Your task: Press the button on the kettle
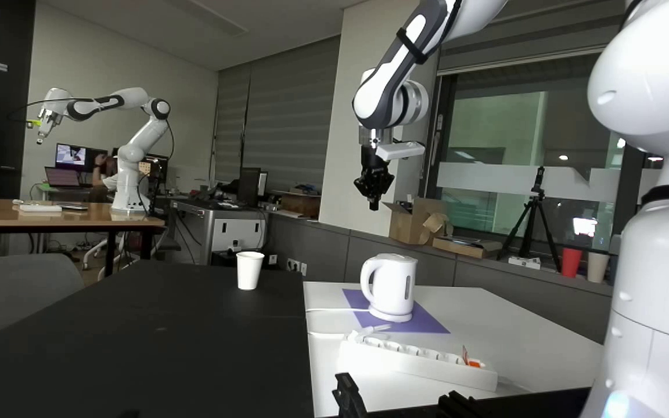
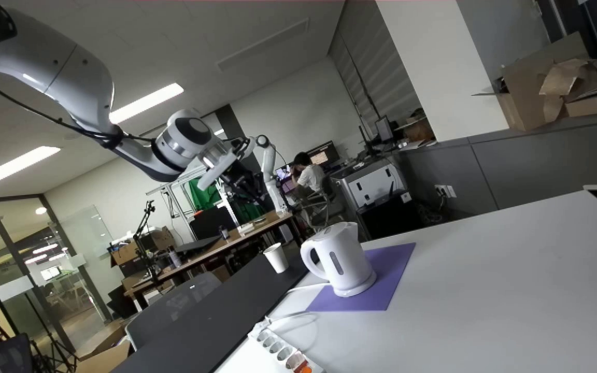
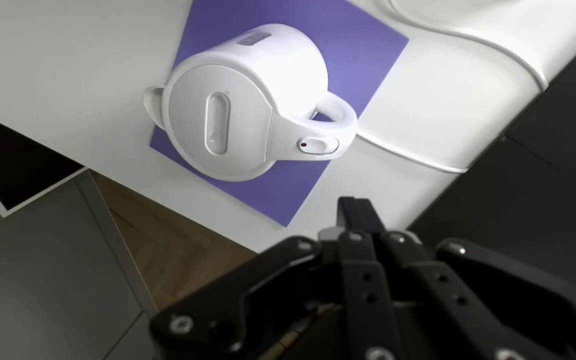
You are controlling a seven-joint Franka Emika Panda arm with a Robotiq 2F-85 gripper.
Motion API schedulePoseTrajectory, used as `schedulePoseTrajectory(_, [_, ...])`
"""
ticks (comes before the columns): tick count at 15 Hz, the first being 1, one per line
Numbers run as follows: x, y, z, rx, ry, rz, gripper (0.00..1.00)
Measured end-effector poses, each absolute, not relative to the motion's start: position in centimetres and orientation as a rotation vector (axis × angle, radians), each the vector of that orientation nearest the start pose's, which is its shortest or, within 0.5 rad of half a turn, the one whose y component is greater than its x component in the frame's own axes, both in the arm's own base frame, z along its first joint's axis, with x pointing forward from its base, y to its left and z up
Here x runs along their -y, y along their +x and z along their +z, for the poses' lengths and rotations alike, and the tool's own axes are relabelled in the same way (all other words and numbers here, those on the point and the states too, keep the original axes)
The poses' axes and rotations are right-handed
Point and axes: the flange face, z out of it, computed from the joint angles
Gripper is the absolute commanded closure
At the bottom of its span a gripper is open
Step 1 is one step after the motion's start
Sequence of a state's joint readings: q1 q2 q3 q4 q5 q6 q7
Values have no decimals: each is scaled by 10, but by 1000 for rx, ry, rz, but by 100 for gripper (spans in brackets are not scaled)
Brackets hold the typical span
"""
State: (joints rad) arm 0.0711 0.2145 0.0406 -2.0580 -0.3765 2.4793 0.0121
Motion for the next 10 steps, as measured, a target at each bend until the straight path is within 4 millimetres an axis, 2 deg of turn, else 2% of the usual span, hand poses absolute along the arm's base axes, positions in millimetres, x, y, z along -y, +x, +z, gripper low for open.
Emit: schedulePoseTrajectory(10, [-74,614,333,664,-3308,-346,100])
